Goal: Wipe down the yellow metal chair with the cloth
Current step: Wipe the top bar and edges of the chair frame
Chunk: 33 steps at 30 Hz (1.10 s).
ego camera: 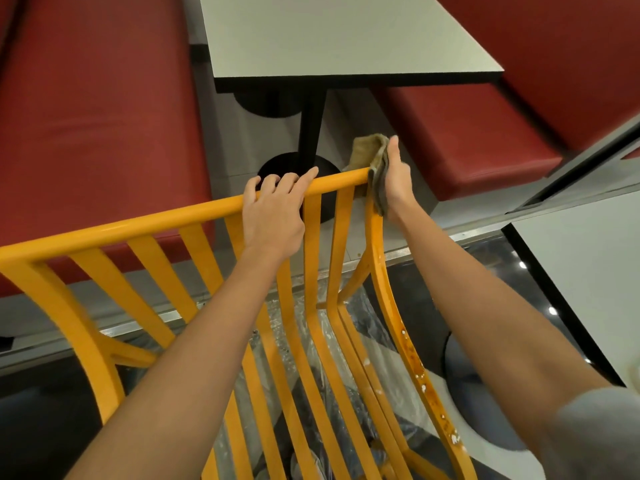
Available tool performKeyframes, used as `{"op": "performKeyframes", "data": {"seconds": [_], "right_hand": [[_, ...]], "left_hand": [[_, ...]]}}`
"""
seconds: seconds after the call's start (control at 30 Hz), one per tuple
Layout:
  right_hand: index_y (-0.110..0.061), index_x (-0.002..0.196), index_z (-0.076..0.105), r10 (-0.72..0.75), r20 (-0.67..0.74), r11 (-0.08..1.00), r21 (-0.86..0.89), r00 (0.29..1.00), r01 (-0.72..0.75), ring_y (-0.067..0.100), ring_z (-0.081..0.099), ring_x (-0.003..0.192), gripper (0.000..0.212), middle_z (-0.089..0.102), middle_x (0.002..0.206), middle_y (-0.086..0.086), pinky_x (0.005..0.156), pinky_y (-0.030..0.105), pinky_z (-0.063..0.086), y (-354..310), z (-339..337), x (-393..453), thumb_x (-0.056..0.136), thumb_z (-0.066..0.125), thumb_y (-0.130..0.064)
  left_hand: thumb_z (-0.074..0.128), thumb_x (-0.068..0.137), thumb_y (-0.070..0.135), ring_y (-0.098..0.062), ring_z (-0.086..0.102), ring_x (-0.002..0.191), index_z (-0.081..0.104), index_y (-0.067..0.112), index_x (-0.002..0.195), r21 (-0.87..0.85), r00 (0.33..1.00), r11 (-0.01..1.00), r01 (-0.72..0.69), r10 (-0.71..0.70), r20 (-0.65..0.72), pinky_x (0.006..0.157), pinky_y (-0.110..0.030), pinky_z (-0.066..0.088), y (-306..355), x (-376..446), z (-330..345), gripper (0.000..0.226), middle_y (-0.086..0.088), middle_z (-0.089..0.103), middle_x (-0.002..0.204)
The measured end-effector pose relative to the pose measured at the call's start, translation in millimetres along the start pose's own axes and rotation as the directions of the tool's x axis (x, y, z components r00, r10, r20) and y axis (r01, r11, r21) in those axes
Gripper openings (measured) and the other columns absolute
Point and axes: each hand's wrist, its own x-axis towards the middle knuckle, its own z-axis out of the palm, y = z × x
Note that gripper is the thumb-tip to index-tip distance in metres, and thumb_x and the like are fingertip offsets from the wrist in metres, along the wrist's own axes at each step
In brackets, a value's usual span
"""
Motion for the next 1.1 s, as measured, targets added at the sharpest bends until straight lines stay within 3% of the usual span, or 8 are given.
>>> {"op": "performKeyframes", "data": {"seconds": [0.1, 0.23, 0.37, 0.53, 0.67, 0.83, 0.93, 1.1], "right_hand": [[-0.015, 0.103, 0.066, -0.048, -0.021, 0.997, 0.065, 0.999, 0.050, 0.003, 0.060, 0.084, 0.048, 0.065, 0.088, -0.005, 0.072, 0.010, 0.049, 6.3, -0.9, 11.0, 0.107, 0.027, -0.043], [-0.022, 0.098, 0.062, 0.110, 0.020, 0.989, 0.096, 0.994, -0.111, 0.024, 0.059, 0.108, 0.041, 0.064, 0.100, 0.006, 0.105, 0.043, 0.047, 35.9, -8.4, 5.7, 0.106, 0.030, -0.047], [-0.011, 0.111, 0.068, 0.099, 0.085, 0.987, 0.119, 0.991, -0.109, 0.038, 0.060, 0.109, 0.050, 0.065, 0.104, 0.018, 0.102, 0.060, 0.047, 18.0, -12.4, 21.2, 0.095, 0.045, -0.053], [-0.016, 0.116, 0.067, 0.167, 0.015, 0.974, 0.155, 0.986, -0.167, 0.034, 0.061, 0.115, 0.051, 0.067, 0.114, 0.013, 0.104, 0.054, 0.048, 48.8, -12.1, 2.0, 0.099, 0.038, -0.056], [-0.014, 0.109, 0.065, 0.233, 0.107, 0.967, 0.076, 0.967, -0.242, 0.037, 0.060, 0.117, 0.046, 0.066, 0.117, 0.019, 0.103, 0.053, 0.048, 46.3, -16.9, 7.9, 0.102, 0.037, -0.049], [-0.013, 0.124, 0.065, 0.124, 0.050, 0.973, 0.191, 0.991, -0.131, 0.028, 0.063, 0.112, 0.061, 0.069, 0.113, 0.011, 0.101, 0.048, 0.050, 30.0, -11.4, 10.2, 0.097, 0.040, -0.061], [-0.019, 0.138, 0.054, 0.037, 0.021, 0.968, 0.248, 0.999, -0.041, 0.012, 0.058, 0.118, 0.048, 0.064, 0.126, 0.000, 0.104, 0.033, 0.046, 56.6, -8.7, -20.1, 0.104, 0.036, -0.048], [-0.014, 0.143, 0.049, -0.238, -0.209, 0.951, 0.150, 0.948, 0.271, 0.008, 0.055, 0.122, 0.039, 0.061, 0.128, -0.004, 0.110, 0.032, 0.044, 59.7, 10.5, -27.2, 0.106, 0.043, -0.026]], "left_hand": [[0.048, 0.097, 0.012, -0.022, 0.046, 0.128, 0.033, 0.035, 0.149, -0.002, 1.000, 1.000, 0.008, -0.008, -0.015, 0.115, -0.044, 0.023, 0.1, 0.2, 1.4, 0.059, 0.005, 0.055, 0.135], [0.048, 0.096, 0.013, -0.022, 0.045, 0.130, 0.034, 0.035, 0.149, -0.024, 1.000, 1.000, 0.010, -0.011, -0.013, 0.116, -0.045, 0.022, 1.4, 0.4, -0.7, 0.058, 0.005, 0.055, 0.135], [0.047, 0.096, 0.012, -0.021, 0.043, 0.132, 0.033, 0.035, 0.149, -0.016, 1.000, 1.000, 0.008, -0.009, -0.022, 0.117, -0.046, 0.021, 1.5, -0.8, 0.2, 0.060, 0.006, 0.053, 0.139], [0.045, 0.096, 0.014, -0.023, 0.042, 0.134, 0.032, 0.035, 0.149, -0.009, 1.000, 1.000, 0.006, -0.006, -0.022, 0.118, -0.047, 0.019, 2.2, -1.6, -2.1, 0.059, 0.005, 0.051, 0.142], [0.044, 0.097, 0.015, -0.024, 0.041, 0.135, 0.032, 0.035, 0.150, -0.010, 1.000, 1.000, 0.009, -0.009, -0.019, 0.118, -0.048, 0.019, 1.4, -1.6, -1.8, 0.058, 0.004, 0.051, 0.143], [0.047, 0.097, 0.013, -0.024, 0.040, 0.136, 0.031, 0.036, 0.150, -0.005, 1.000, 1.000, 0.015, -0.015, -0.021, 0.118, -0.049, 0.019, 2.5, -1.8, -0.8, 0.060, 0.004, 0.050, 0.144], [0.047, 0.097, 0.013, -0.024, 0.037, 0.139, 0.031, 0.036, 0.150, -0.011, 1.000, 1.000, 0.021, -0.021, -0.015, 0.118, -0.049, 0.017, 4.2, -1.3, -2.1, 0.060, 0.004, 0.049, 0.145], [0.047, 0.094, 0.009, -0.023, 0.033, 0.143, 0.031, 0.036, 0.150, -0.019, 0.999, 0.999, 0.043, -0.043, -0.006, 0.118, -0.047, 0.014, 6.4, -1.2, -3.3, 0.064, 0.004, 0.049, 0.145]]}}
